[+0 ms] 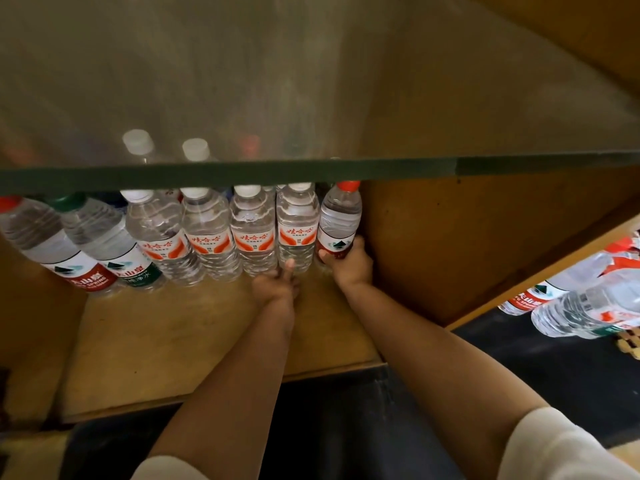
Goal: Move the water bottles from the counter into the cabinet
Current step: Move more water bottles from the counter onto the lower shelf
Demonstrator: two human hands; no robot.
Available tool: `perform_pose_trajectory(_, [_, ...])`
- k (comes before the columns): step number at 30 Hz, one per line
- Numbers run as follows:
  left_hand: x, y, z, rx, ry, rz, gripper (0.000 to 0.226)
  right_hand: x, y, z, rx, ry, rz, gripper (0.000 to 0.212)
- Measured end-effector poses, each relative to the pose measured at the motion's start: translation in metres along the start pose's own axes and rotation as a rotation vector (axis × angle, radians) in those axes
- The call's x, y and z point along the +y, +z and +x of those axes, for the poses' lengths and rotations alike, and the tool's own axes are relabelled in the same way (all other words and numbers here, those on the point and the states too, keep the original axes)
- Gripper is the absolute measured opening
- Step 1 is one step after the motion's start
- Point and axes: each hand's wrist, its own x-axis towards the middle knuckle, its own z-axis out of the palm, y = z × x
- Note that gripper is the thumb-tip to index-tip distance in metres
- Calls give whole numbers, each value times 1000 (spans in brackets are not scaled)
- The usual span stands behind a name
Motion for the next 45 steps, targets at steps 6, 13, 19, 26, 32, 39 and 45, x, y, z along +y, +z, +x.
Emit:
perform_pose_trajectory(6, [-2,-1,4,-14,-24,-18,15,-6,1,2,-21,10,-32,57])
perform_pose_trajectory(13, [1,-4,6,-23,-43,2,19,-6,1,5,-61,16,-1,57])
perform_pose_trajectory(19, [5,-6,3,-99,-28,77,12,-1,3,2,-118,63,96,65])
perform_pose_trajectory(26, [-2,-16,-21,-205,-67,218,21,34,-3,-35,-201,62,192,68])
perform_pose_trajectory(32, [-34,-35,-64,-306,39,416,17,93,-35,-88,-394,44,201,36])
perform_pose_trajectory(39, [-95,-57,-123,-493,259,767,21,149,-117,-134,-423,-60,127,31])
perform_pose_trajectory(45, [-150,0,-176,-672,237,832,24,191,-202,-136,-236,-31,92,30])
